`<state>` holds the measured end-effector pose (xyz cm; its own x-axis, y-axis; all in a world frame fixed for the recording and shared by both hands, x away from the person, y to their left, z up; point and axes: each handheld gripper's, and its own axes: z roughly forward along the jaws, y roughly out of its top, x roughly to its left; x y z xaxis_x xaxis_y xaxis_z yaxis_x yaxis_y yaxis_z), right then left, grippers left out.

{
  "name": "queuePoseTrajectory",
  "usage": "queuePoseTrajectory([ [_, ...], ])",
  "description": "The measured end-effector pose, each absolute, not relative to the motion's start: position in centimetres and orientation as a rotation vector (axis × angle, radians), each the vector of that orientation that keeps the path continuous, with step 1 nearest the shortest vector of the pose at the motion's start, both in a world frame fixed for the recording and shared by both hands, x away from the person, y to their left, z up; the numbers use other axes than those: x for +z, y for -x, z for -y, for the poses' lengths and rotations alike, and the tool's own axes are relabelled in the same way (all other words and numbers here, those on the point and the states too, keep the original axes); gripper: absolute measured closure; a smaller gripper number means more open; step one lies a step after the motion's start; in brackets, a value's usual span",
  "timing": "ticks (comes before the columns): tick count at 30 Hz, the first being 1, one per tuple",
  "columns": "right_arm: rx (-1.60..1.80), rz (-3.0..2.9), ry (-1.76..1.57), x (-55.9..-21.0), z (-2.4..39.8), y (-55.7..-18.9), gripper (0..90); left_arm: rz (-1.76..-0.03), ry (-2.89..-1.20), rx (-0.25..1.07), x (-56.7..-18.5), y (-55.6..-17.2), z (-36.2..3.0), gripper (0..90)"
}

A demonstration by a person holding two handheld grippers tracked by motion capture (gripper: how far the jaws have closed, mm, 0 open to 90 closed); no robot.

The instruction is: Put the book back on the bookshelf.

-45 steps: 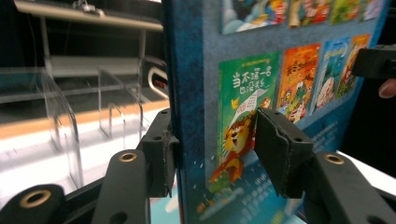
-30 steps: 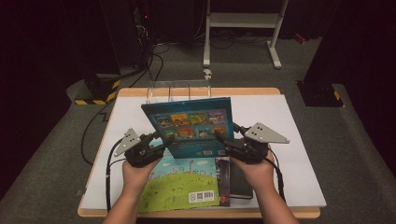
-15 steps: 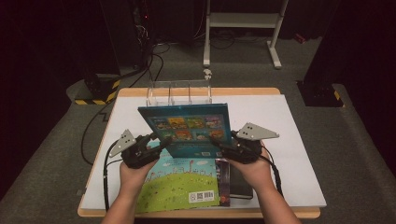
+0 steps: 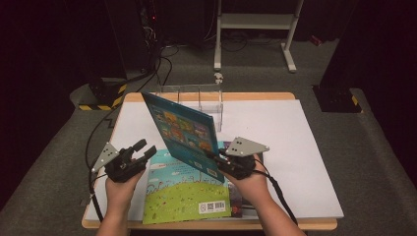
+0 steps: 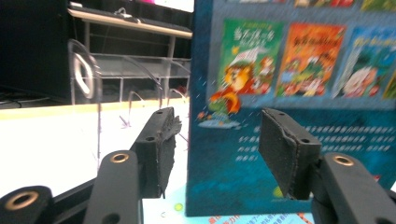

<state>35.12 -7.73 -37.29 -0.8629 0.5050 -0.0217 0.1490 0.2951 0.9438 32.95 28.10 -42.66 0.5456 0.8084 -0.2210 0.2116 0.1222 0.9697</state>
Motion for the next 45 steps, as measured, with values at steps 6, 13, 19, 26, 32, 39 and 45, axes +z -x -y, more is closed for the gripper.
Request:
queuePoseTrajectory([
  [6,1.587,-2.262,-0.625,-37.8,4.6,-36.1,82.5,-0.933,-1.403,0.568,-41.5,-32.4,-28.8,41.4],
  [13,1.611,-2.247,-0.632,-38.6,1.5,-37.0,82.2,-0.886,-1.41,0.576,-40.3,-31.9,-28.2,34.6],
  [19,1.628,-2.216,-0.615,-39.2,0.1,-36.4,81.6,-0.818,-1.389,0.56,-39.3,-31.2,-27.2,25.7],
  [26,1.631,-2.211,-0.596,-39.4,-0.5,-35.2,80.2,-0.718,-1.359,0.565,-37.0,-29.2,-24.9,20.2],
  [32,1.634,-2.214,-0.578,-39.6,-0.8,-34.5,78.7,-0.736,-1.374,0.487,-37.4,-29.6,-24.4,18.6],
  [39,1.66,-2.252,-0.621,-39.7,-0.4,-34.6,68.5,-0.738,-1.377,0.509,-37.5,-29.5,-24.0,16.0],
  [45,1.645,-2.266,-0.58,-40.3,1.1,-33.5,64.2,-0.747,-1.381,0.485,-37.6,-29.6,-23.7,14.7],
])
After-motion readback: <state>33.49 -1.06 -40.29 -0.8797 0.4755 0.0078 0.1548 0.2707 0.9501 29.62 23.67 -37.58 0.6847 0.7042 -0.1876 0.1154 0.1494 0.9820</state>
